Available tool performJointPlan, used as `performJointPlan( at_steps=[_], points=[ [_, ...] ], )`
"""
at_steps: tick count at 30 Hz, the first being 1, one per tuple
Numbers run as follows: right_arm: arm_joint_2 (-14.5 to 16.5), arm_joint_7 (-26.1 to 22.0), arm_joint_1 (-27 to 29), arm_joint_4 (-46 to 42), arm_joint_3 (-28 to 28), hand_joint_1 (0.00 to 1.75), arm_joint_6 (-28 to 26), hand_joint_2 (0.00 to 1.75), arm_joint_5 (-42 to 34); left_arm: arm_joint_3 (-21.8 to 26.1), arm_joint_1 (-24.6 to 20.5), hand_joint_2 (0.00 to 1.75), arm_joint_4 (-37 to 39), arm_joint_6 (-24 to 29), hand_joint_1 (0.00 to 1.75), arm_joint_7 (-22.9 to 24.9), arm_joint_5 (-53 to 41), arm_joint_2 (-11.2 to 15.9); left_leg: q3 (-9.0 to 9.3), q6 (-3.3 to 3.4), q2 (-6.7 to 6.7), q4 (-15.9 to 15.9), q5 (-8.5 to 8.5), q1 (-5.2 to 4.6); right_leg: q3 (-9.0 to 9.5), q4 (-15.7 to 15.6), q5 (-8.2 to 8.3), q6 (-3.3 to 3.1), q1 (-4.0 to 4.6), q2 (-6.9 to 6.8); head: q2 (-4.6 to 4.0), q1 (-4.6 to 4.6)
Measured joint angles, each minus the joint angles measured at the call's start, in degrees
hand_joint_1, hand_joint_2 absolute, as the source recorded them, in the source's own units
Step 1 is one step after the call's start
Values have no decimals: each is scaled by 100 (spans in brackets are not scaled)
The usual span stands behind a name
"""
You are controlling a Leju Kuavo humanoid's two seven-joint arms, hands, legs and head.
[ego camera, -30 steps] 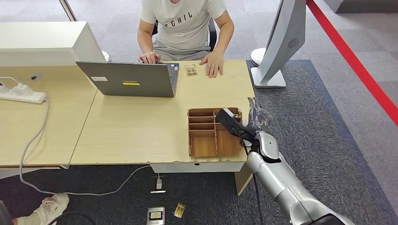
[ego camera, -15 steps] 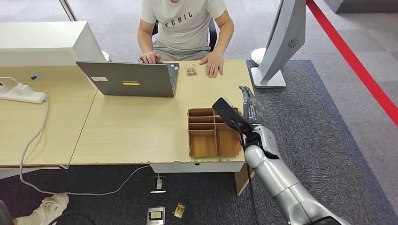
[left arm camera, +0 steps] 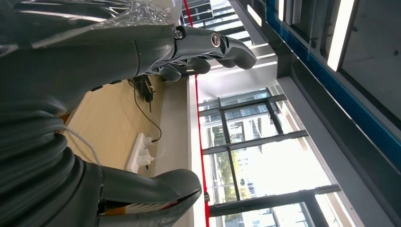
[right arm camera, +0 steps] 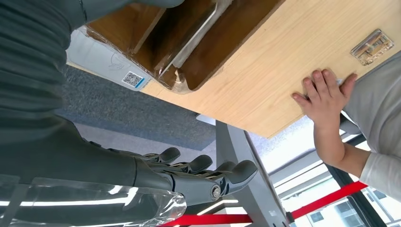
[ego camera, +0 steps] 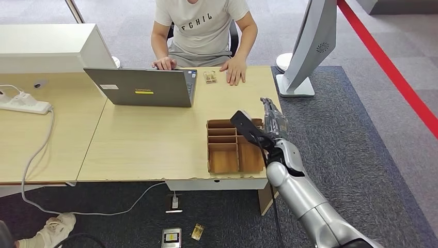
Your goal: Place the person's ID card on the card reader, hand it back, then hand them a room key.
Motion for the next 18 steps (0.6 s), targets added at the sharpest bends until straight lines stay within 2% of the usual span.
performJointPlan(
  at_steps=[6, 8, 9, 12, 13, 15, 18],
  points=[
    [9, -50, -2, 166, 2, 11, -64, 175, -39, -4, 22, 175, 0, 0, 0, 1, -74, 0, 0, 0, 0, 0, 0, 0, 0, 0, 0, 0, 0, 0, 0, 0],
    [17, -68, -2, 212, 2, 27, -79, 175, -47, -6, 25, 175, 0, 0, 0, 1, -83, 0, 0, 0, 0, 0, 0, 0, 1, 0, 0, 0, 0, 0, 0, 0],
    [23, -77, -3, 234, 2, 51, -84, 175, -49, -6, 26, 175, 0, 0, 0, 0, -89, 0, 0, 0, 0, 0, 0, 0, 0, 0, 0, 0, 0, 0, 0, 0],
    [48, -100, -4, 293, 3, 146, -99, 175, -50, -7, 29, 175, 0, 0, 0, -1, -112, 0, 0, 0, 0, 0, 0, 0, 1, 0, 0, 0, 0, 0, 0, 1],
    [56, -110, -4, 307, 4, 162, -103, 175, -49, -8, 30, 175, 0, 0, 0, -1, -120, 0, 0, 0, 0, 0, 0, 0, 1, 0, 0, 0, 0, 0, 0, 1],
    [73, -131, -3, 324, 7, 174, -104, 175, -41, -9, 32, 175, 0, 0, 0, -2, -137, 0, 0, 0, 0, 0, 0, 0, 0, 0, 0, 0, 0, 0, 0, 0],
    [109, -144, -4, 352, 13, 175, -105, 175, -31, -9, 34, 175, 0, 0, 0, -1, -156, 0, 0, 0, 0, 0, 0, 0, 0, 0, 0, 0, 0, 0, 0, 0]
  ],
)
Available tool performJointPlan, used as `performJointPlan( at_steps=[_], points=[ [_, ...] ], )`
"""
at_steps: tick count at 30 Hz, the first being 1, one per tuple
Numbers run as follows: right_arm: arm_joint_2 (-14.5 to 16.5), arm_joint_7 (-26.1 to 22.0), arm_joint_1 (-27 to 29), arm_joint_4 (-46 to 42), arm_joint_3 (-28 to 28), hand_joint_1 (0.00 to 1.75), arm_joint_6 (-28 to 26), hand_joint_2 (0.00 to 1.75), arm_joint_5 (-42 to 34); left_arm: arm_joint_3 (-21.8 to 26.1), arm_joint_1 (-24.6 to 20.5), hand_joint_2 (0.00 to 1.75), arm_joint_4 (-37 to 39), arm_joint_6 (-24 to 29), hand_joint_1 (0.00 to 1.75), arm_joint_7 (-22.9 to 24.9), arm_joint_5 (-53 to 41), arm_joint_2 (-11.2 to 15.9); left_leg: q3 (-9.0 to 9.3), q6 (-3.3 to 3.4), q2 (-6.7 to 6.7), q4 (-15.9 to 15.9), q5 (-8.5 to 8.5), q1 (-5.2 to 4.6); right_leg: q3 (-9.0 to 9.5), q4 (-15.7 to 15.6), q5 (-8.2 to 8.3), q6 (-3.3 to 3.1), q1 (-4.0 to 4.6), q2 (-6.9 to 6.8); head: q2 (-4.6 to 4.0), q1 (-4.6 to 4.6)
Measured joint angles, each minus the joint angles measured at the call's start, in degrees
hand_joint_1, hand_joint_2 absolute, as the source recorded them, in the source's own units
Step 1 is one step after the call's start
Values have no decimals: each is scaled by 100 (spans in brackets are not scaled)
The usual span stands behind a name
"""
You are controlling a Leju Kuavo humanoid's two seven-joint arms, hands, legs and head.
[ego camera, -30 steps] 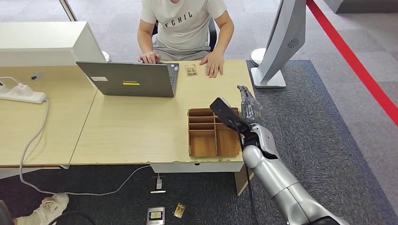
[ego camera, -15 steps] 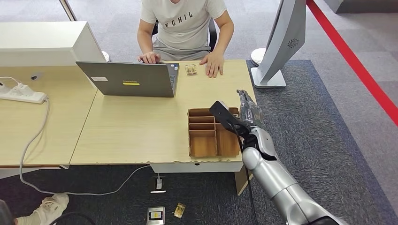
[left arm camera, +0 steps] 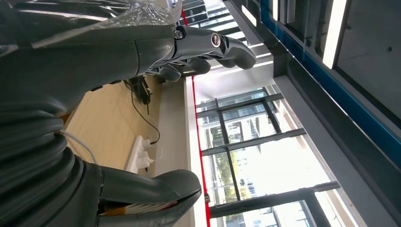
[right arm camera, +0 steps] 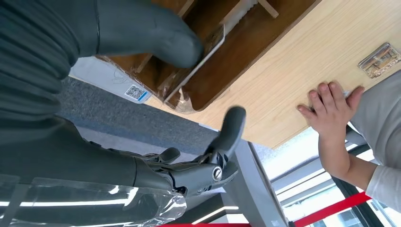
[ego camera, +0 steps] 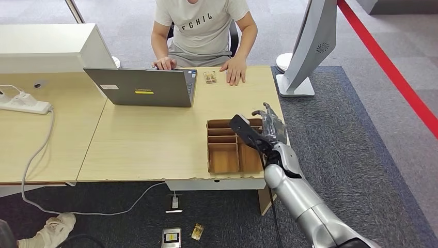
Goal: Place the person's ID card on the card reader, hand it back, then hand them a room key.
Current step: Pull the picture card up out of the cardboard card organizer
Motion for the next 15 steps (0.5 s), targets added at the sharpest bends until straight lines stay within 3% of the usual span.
performJointPlan(
  at_steps=[15],
  points=[
    [153, -10, -101, 204, 44, 175, 38, 175, 33, -4, 54, 175, 20, 0, 0, 0, -82, 0, 0, 0, 0, 0, 0, 0, 1, 0, 0, 0, 0, 0, 0, 1]
  ],
)
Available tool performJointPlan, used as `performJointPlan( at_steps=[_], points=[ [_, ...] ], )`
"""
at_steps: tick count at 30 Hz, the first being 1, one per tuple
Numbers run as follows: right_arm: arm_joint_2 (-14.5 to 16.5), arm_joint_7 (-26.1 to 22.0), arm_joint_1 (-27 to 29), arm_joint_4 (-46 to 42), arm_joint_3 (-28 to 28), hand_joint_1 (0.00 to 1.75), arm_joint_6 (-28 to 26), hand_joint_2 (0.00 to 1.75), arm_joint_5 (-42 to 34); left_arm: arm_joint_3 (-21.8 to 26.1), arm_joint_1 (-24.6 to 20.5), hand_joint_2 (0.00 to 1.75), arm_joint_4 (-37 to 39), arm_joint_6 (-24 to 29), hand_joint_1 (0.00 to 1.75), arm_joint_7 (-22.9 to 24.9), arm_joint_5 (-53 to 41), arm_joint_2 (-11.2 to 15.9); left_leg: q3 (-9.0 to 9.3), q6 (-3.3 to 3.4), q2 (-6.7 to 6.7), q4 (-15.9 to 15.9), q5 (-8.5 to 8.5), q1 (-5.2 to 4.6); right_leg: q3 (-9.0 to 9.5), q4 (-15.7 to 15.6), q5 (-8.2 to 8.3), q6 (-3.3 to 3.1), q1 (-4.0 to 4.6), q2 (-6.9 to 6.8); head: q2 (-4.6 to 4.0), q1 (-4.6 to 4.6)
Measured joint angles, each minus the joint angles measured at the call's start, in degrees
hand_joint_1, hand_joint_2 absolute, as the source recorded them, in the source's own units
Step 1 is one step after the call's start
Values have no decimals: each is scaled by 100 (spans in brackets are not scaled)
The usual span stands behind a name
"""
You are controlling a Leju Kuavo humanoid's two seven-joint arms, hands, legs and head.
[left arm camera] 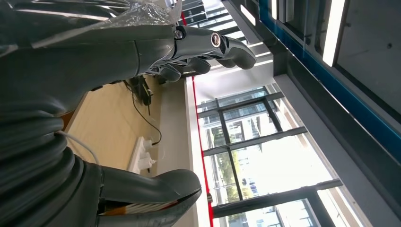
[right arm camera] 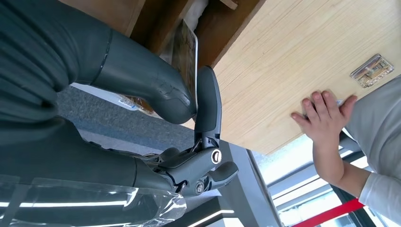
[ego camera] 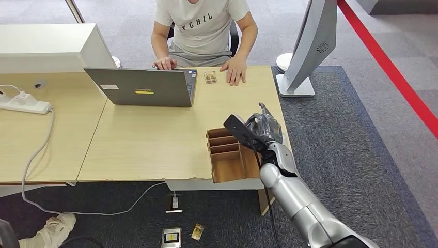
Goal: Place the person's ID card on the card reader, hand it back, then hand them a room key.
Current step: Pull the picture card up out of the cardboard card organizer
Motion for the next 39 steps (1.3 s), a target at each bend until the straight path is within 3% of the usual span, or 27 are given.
performJointPlan(
  at_steps=[26, 39],
  points=[
    [167, -197, -151, 309, 43, 175, -303, 175, 48, -92, 1, 175, 1, 0, 0, -1, 102, 0, 1, 0, 0, 0, 0, 0, 0, 0, 0, 0, 0, 0, 0, -1],
    [43, -272, -271, -462, 44, 175, -840, 175, 163, -46, -116, 175, -8, 0, 0, 0, 449, 0, 2, 0, 1, 1, 0, 0, 1, 1, 1, 0, 0, 0, 0, 0]
  ],
)
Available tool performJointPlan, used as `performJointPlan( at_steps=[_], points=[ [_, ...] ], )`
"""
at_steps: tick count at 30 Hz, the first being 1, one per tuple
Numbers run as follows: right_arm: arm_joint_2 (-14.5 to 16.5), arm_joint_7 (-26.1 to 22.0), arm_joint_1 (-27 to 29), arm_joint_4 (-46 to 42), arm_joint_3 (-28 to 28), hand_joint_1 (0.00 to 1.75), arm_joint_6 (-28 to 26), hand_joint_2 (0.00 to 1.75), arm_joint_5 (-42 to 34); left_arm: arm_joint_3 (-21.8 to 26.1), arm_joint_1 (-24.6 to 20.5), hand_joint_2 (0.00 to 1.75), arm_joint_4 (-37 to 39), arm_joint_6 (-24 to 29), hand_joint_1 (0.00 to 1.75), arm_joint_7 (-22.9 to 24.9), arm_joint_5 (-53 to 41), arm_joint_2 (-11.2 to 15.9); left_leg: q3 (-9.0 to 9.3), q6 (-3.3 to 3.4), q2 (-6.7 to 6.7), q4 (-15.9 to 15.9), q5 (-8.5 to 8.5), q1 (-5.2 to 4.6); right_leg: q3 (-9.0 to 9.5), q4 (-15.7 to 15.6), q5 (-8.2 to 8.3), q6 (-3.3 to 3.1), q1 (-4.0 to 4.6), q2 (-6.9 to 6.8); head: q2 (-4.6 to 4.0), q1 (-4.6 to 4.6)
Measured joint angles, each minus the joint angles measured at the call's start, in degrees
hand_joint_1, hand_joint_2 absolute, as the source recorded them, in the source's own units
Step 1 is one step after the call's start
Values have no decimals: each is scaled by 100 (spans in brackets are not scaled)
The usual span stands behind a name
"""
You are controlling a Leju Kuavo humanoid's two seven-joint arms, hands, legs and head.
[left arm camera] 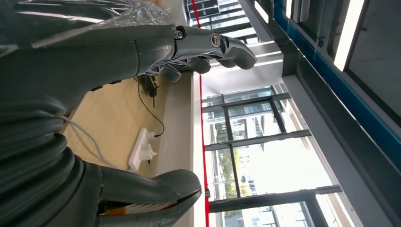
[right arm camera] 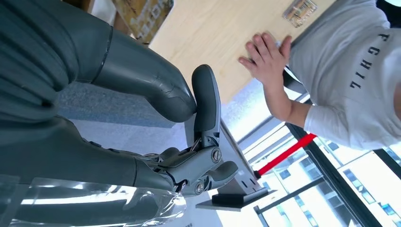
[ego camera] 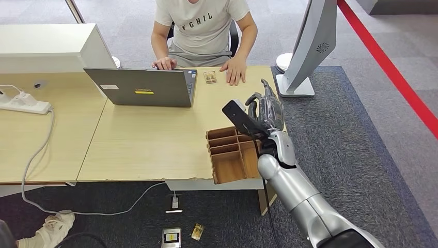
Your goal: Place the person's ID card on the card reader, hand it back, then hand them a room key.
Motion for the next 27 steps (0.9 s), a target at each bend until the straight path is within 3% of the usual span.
performJointPlan(
  at_steps=[7, 9, 11, 13, 27],
  points=[
    [-1, 61, -124, -541, 9, 175, -19, 175, 51, 69, -85, 175, -47, 0, 0, 0, 164, 0, -1, 0, -1, 0, 0, 0, 1, 1, 0, 0, 0, 0, 0, -1],
    [28, 112, -178, -636, 25, 115, 17, 175, 104, 80, -111, 175, -52, 0, 0, -1, 212, 0, 0, 0, -1, 0, 0, 0, 1, 1, 0, 0, 0, 0, 0, -1],
    [52, 185, -223, -698, 45, 28, 94, 175, 126, 95, -135, 175, -58, 0, 0, -1, 272, 0, 0, 0, 0, 0, 0, 1, 2, 1, 0, 0, 0, 0, 0, -1],
    [64, 267, -240, -726, 65, 0, 202, 175, 103, 107, -144, 175, -61, 0, 0, -1, 326, 0, 0, 0, -1, 0, 0, 1, 1, 1, 0, 0, 0, 0, 0, 0],
    [-137, 763, -178, -587, 131, 0, 1206, 175, -582, 299, -176, 175, -61, 0, 0, 0, 456, 0, -1, 0, -1, 0, 0, -1, -1, 0, 0, 0, 0, 0, 0, -1]
  ],
)
